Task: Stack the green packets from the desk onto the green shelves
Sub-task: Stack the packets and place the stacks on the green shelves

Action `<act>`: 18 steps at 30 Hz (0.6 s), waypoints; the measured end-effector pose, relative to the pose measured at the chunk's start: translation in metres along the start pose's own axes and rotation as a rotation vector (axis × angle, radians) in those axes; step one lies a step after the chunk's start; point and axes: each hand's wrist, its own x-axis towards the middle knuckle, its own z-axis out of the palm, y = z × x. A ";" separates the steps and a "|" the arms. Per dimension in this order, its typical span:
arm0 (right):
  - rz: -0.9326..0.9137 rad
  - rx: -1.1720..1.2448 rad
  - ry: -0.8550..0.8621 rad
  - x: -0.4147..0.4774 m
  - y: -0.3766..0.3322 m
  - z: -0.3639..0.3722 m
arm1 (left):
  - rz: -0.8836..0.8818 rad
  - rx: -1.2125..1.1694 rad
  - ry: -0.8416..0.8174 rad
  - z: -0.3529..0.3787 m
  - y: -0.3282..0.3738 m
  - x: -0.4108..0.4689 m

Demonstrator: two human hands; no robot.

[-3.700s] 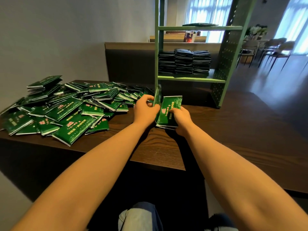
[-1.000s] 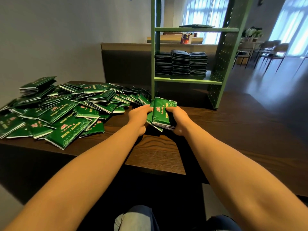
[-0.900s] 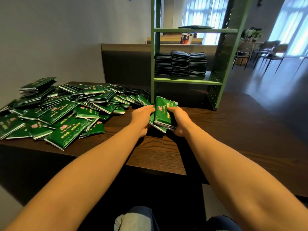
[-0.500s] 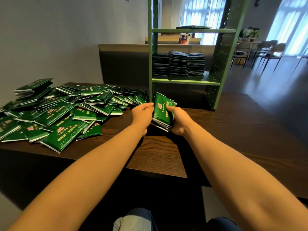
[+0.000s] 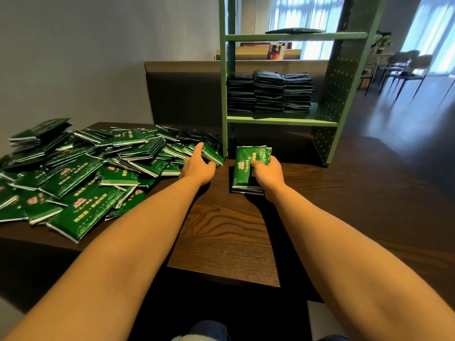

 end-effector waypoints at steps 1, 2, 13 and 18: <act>-0.001 -0.008 0.002 0.002 0.000 -0.002 | 0.005 0.022 -0.027 0.001 0.001 0.005; -0.006 -0.015 -0.003 0.003 0.000 -0.003 | 0.004 0.020 -0.037 0.002 0.002 0.008; -0.071 -0.146 -0.001 0.004 0.005 0.001 | -0.080 -0.363 0.348 0.009 -0.005 -0.001; -0.098 -0.158 -0.006 0.002 0.006 -0.001 | -0.083 -0.267 0.277 0.003 -0.008 -0.004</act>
